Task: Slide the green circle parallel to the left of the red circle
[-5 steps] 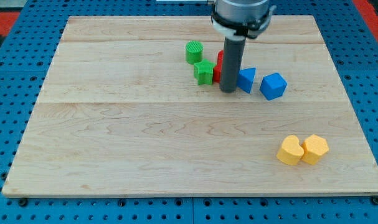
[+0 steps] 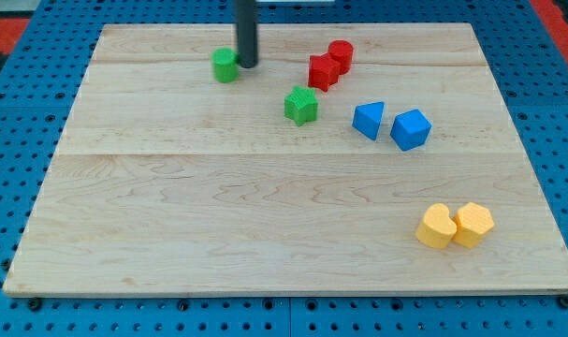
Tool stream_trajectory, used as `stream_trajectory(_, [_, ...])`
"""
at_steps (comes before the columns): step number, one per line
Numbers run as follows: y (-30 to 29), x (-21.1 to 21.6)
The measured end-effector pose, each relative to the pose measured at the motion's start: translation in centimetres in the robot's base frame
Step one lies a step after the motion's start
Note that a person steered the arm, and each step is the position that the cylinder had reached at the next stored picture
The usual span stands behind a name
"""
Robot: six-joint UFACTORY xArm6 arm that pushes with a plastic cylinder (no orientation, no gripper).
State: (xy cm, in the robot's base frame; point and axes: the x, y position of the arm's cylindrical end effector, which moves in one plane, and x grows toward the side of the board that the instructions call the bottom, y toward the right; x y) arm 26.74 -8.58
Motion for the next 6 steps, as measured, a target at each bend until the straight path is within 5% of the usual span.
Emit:
stream_trajectory(2, [-3.7,5.4])
stream_trajectory(3, [-5.0,-0.6])
stream_trajectory(6, [-8.6,1.5])
